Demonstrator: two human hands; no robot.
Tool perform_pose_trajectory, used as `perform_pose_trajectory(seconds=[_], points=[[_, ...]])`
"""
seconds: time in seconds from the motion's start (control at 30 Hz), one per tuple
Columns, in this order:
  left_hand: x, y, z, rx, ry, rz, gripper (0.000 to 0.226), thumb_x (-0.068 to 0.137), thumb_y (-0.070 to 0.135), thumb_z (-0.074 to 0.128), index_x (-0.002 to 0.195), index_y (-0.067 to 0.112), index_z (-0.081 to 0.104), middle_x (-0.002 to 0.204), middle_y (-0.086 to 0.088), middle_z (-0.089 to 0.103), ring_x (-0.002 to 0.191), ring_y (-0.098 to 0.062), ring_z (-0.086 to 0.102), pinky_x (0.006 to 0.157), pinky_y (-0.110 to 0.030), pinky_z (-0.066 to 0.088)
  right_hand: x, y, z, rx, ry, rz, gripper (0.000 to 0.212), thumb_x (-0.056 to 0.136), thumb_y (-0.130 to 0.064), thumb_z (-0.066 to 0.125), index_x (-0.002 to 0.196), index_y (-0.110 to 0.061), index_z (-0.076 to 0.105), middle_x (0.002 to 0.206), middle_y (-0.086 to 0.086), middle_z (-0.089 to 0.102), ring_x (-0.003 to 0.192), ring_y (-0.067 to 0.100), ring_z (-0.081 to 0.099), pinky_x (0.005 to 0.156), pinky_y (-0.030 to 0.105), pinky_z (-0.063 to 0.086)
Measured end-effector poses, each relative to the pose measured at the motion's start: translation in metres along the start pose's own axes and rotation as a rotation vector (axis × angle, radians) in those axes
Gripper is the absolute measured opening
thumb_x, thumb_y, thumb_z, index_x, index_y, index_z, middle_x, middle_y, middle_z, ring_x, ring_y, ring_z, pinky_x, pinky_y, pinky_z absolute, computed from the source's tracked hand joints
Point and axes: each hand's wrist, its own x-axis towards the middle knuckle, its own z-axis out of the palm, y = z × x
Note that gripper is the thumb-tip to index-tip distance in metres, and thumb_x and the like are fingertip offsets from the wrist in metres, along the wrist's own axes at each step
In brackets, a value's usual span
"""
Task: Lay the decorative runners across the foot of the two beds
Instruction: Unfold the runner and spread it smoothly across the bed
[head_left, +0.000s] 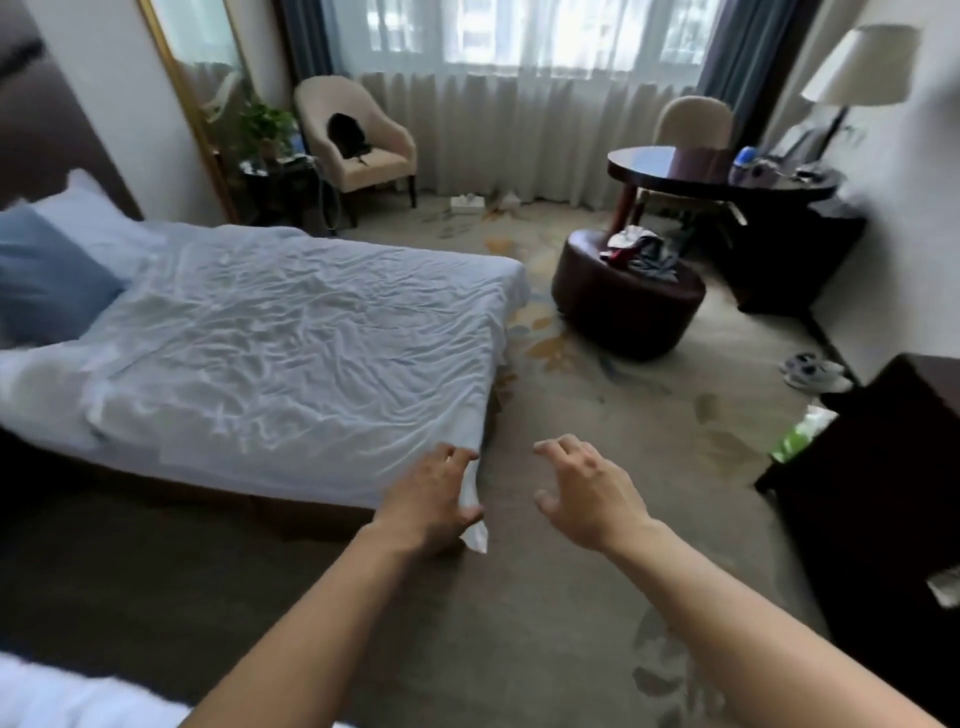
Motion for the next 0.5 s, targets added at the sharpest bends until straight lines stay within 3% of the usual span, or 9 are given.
perform_pose_trajectory(seconds=[0.27,0.5], points=[[0.216,0.051,0.004,0.061,-0.023,0.194,0.069,0.086,0.047,0.067,0.145,0.03,0.036,0.146,0.004,0.038,0.131,-0.019,0.042,0.101,-0.038,0.045,0.134,0.129,-0.02,-0.005,0.037,0.172,0.057,0.088,-0.035,0.057,0.143,-0.025,0.041,0.136,-0.001,0.048,0.125,0.021,0.047,0.097,0.039,0.046],[0.398,0.091,-0.012,0.106,-0.043,0.337,0.07,0.084,0.051,0.069,0.143,0.029,0.039,0.145,0.003,0.04,0.131,-0.021,0.042,0.104,-0.039,0.043,0.255,0.217,-0.052,-0.005,0.058,0.305,0.057,0.088,-0.037,0.058,0.142,-0.025,0.041,0.136,-0.001,0.047,0.125,0.022,0.047,0.097,0.039,0.047]])
